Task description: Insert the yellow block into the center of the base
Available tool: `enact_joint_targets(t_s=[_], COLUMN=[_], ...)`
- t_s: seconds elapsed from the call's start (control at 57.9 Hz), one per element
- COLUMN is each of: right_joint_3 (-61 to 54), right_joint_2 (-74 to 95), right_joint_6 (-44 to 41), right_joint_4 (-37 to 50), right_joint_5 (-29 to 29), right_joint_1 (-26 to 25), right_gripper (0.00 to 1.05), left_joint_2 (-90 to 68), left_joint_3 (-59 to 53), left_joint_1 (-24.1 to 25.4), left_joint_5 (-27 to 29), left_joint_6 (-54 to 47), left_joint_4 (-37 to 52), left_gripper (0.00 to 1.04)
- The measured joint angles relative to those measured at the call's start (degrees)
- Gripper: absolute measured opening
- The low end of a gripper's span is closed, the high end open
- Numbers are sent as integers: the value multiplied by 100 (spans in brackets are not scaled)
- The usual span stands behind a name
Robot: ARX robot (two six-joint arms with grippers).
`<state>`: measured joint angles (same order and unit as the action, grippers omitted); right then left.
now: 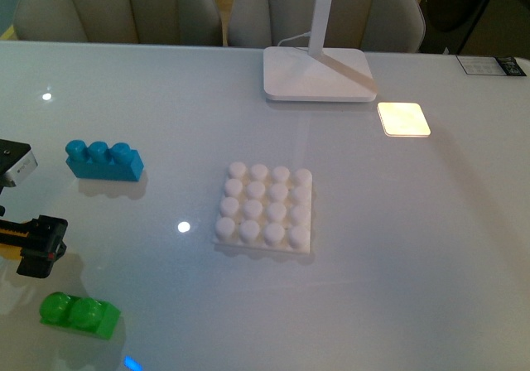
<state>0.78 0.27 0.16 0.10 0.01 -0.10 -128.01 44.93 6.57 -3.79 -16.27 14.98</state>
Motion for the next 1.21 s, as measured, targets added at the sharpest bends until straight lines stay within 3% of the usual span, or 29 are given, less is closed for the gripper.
enact_joint_targets(t_s=[0.311,0.466,0.535,0.915,1.208], right_joint_3=[0,0,0,0,0], right_joint_2=[0,0,0,0,0], right_joint_6=[0,0,0,0,0], right_joint_4=[0,0,0,0,0], right_joint_5=[0,0,0,0,0], right_joint_1=[0,0,0,0,0], right_gripper=[96,96,96,96,96], left_joint_2=[0,0,0,208,1279], left_joint_3=[0,0,0,-125,-433], left_joint_1=[-4,-13,-20,-70,-332], left_joint_5=[42,46,46,90,227], left_joint_6=[0,0,4,129,566], left_joint_4=[2,7,13,81,-564], left_gripper=[97,72,66,65,65])
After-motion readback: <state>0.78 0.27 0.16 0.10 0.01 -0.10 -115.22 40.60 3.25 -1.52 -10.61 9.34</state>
